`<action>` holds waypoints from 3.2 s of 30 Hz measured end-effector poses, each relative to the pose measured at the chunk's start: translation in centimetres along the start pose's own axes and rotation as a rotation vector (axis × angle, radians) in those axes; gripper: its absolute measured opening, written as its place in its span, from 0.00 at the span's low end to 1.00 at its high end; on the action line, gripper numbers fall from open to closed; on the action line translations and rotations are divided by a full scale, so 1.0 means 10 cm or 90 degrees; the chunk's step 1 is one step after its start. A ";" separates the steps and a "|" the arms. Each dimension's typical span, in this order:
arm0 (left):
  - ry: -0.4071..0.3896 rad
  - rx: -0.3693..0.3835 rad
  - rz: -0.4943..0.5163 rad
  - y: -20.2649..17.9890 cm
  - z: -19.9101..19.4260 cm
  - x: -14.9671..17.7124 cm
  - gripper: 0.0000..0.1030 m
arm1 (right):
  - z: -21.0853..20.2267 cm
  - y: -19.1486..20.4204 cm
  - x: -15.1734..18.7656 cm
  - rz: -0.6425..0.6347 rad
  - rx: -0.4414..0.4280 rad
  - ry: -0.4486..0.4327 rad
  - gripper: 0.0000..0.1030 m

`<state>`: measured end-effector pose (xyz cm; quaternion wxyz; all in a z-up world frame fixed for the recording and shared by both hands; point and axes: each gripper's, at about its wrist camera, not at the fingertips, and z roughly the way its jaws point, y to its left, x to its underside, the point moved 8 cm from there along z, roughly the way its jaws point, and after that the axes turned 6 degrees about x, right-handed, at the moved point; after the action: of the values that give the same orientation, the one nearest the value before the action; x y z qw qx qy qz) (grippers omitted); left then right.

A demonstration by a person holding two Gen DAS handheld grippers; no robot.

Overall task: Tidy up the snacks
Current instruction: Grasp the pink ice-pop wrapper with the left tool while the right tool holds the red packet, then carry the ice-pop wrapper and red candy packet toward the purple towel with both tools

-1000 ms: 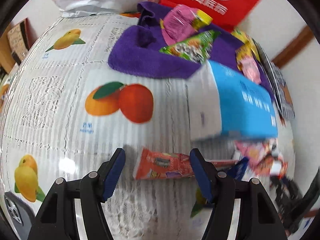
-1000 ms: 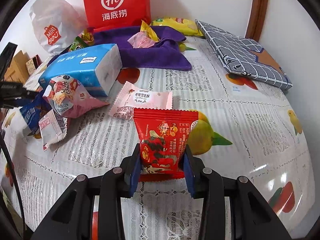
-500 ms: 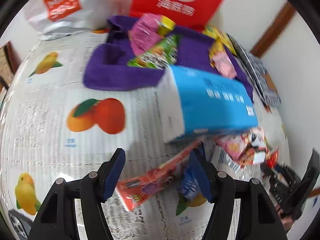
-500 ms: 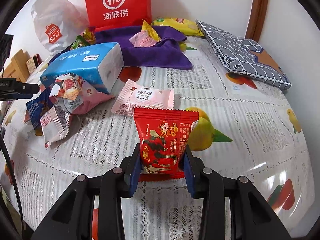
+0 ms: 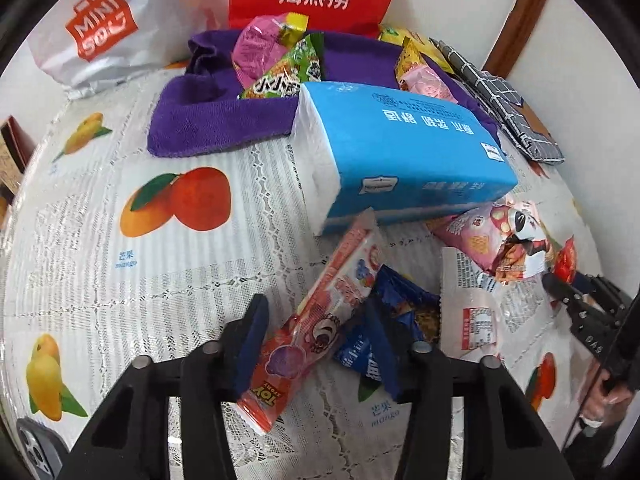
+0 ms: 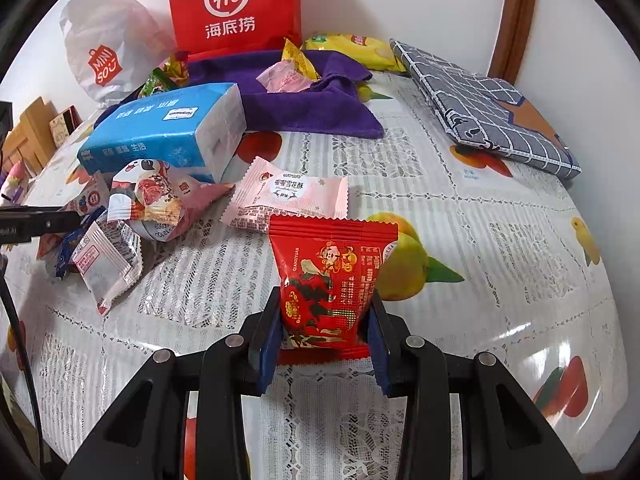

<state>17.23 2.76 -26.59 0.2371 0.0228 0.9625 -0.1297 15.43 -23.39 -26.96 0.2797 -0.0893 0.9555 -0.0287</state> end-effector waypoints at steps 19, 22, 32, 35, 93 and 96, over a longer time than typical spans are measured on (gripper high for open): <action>-0.133 -0.132 -0.002 0.27 -0.18 0.18 0.18 | 0.02 0.16 -0.06 -0.015 -0.006 -0.057 0.37; -0.137 -0.126 -0.014 0.28 -0.19 0.16 0.18 | 0.04 0.15 -0.09 -0.008 -0.005 -0.064 0.37; -0.137 -0.118 -0.015 0.27 -0.17 0.15 0.22 | 0.07 0.17 -0.11 -0.013 0.018 -0.071 0.37; -0.139 -0.099 -0.020 0.27 -0.17 0.16 0.25 | 0.07 0.16 -0.10 -0.004 0.006 -0.069 0.38; -0.226 0.048 -0.072 -0.21 -1.10 -2.07 0.17 | -0.56 0.61 -2.62 -0.008 -0.059 -0.200 0.37; -0.231 0.052 -0.081 -0.15 -1.04 -2.29 0.17 | -0.40 0.63 -2.80 -0.006 -0.058 -0.198 0.37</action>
<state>32.72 4.47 -6.72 0.3969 -0.0523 0.8974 -0.1853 35.50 -11.97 -9.41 0.4200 -0.1099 0.9004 0.0276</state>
